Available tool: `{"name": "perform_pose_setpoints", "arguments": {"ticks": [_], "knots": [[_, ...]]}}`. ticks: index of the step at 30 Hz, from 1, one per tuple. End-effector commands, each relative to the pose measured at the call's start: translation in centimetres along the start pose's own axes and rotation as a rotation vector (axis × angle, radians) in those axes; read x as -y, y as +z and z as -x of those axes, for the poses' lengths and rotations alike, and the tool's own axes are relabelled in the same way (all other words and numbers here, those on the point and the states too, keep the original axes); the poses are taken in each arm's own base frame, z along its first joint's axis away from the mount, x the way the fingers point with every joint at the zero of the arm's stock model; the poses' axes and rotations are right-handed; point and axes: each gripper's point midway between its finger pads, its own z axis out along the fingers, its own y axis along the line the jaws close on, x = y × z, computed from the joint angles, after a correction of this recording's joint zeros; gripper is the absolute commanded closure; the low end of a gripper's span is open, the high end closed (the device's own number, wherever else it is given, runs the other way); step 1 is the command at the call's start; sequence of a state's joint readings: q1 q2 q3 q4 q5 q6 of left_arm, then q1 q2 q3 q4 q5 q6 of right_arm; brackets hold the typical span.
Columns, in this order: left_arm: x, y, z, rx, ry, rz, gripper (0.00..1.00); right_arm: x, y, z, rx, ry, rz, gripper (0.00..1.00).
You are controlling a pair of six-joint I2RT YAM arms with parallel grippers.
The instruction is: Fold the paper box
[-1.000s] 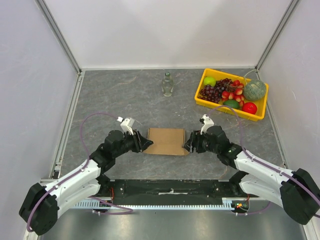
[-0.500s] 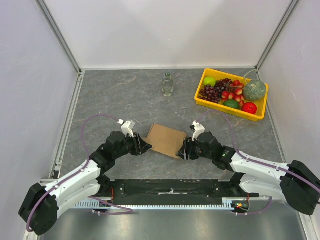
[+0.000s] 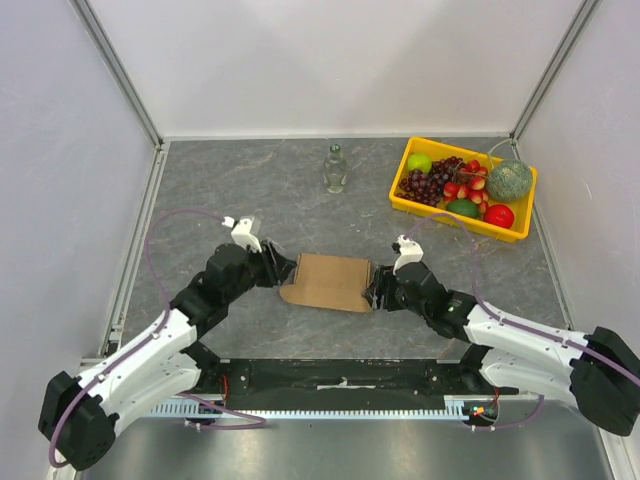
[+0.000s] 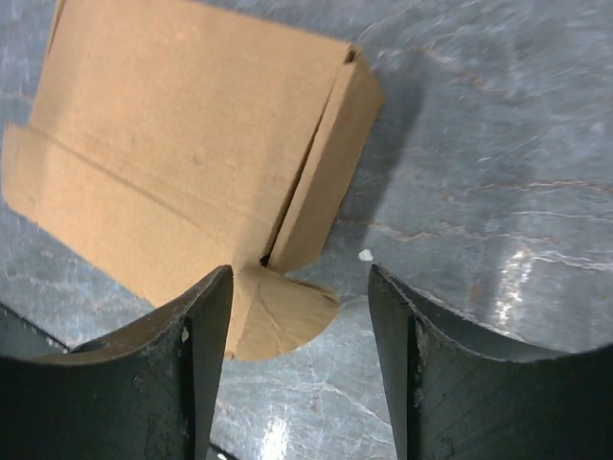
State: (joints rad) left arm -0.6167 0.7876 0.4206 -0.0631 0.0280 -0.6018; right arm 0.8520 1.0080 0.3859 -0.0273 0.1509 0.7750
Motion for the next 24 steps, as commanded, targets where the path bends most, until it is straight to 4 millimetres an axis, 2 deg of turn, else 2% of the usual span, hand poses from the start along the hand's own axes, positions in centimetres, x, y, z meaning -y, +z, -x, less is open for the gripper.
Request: {"name": "perform_pose_setpoints", "arguments": {"ticks": [1,4,5,8,11,13,15,17,21,24], "knots": [[0.3,0.9,6.4,0.141,0.072,0.075,0.57,0.6,-1.0,4.1,0.161,0.074,-0.087,0.36],[-1.0,2.7,7.4,0.094,0.080,0.126,0.60,1.5,-1.8,5.2,0.211,0.093,-0.139,0.38],[-1.5,3.2,7.1,0.067,0.078,0.134,0.63,1.6,-2.1,5.5,0.219,0.088,-0.146,0.41],[-3.4,4.0,4.7,-0.020,0.078,0.183,0.80,2.4,-2.3,5.8,0.199,0.049,-0.195,0.49],[-5.0,4.3,2.3,-0.076,0.068,0.221,0.92,2.9,-1.3,5.4,0.134,-0.009,-0.225,0.58],[-5.9,4.6,1.1,-0.104,0.065,0.242,0.98,3.5,-0.3,4.8,0.082,-0.048,-0.250,0.73],[-6.1,5.1,0.4,-0.122,0.065,0.237,0.98,3.6,0.4,4.8,0.075,-0.072,-0.253,0.87],[-5.9,5.6,-0.2,-0.146,0.063,0.211,0.98,3.4,1.0,4.8,0.069,-0.081,-0.241,0.94],[-5.5,5.8,-1.6,-0.199,0.061,0.166,0.98,3.2,1.9,4.5,0.046,-0.089,-0.222,0.95],[-5.1,5.9,-2.1,-0.207,0.059,0.132,0.98,1.9,2.8,4.6,0.043,-0.095,-0.151,0.95]]}}
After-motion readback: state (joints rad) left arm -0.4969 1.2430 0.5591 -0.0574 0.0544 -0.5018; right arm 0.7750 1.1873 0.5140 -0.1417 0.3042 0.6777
